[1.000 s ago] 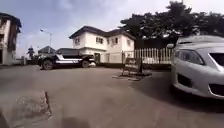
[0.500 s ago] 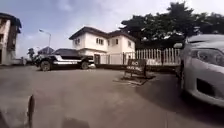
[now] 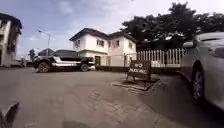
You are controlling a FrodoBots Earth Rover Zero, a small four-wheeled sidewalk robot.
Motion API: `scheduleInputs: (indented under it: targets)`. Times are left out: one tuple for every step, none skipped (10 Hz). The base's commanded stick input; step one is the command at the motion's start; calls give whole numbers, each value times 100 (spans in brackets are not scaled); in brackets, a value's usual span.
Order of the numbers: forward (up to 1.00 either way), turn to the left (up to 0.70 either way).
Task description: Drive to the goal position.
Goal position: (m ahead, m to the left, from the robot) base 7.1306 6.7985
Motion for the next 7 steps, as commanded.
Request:
scheduleInputs:
  targets:
    - [70, 35]
    - [70, 35]
    - [70, 35]
    - [70, 35]
    - [70, 35]
    - [70, 35]
    - [70, 35]
